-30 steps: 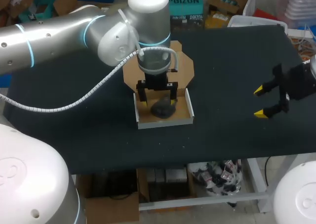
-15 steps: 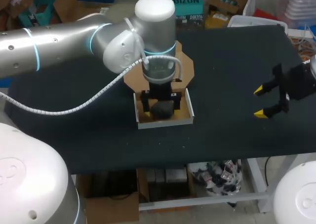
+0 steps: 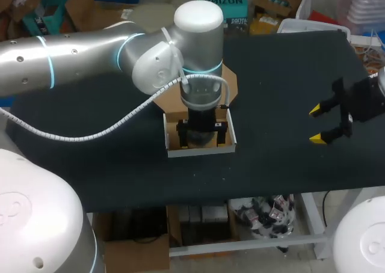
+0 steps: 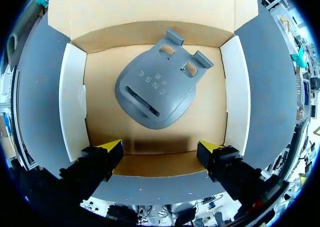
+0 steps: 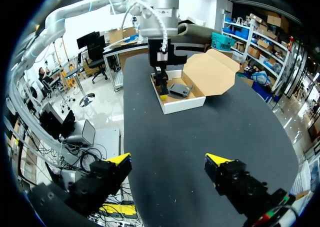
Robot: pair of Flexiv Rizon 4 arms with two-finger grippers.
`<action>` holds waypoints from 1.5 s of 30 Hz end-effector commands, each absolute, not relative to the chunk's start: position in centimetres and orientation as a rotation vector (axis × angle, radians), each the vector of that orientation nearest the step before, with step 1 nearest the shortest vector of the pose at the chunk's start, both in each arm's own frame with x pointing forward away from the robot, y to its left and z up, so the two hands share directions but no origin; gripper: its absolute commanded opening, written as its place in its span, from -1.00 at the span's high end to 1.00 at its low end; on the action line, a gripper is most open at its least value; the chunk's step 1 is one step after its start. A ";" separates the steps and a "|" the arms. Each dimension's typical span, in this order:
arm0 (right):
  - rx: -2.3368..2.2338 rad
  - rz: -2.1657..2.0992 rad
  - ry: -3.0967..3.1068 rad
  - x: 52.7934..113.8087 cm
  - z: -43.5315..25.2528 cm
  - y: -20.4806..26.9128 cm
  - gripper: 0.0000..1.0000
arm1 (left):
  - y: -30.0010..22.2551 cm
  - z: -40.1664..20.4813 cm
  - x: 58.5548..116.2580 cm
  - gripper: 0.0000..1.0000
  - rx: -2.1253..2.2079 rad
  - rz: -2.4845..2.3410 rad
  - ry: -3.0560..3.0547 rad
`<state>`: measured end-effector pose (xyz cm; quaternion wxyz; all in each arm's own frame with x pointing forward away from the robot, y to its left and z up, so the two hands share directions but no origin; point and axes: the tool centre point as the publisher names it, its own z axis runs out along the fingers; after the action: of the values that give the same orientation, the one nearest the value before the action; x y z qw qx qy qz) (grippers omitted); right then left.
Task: Assemble the packaging by folding the flat box into shape, placing the metal phone stand inside, and closing the box properly
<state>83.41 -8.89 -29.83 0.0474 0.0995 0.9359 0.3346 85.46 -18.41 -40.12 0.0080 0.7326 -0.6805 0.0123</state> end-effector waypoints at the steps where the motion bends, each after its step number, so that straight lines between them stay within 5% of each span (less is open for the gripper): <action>1: 0.301 1.026 2.856 83.5 -29.8 -8.9 -1.00 | -18.9 -40.2 84.3 -1.00 2.299 0.037 -2.140; 45: 0.301 1.026 2.856 83.5 -29.8 -8.9 -1.00 | -19.3 -39.6 77.8 -1.00 2.400 0.061 -2.026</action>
<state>83.41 -8.89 -29.83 0.0474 0.0995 0.9359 0.3347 77.97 -19.33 -39.86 0.0041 0.7634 -0.6456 0.0177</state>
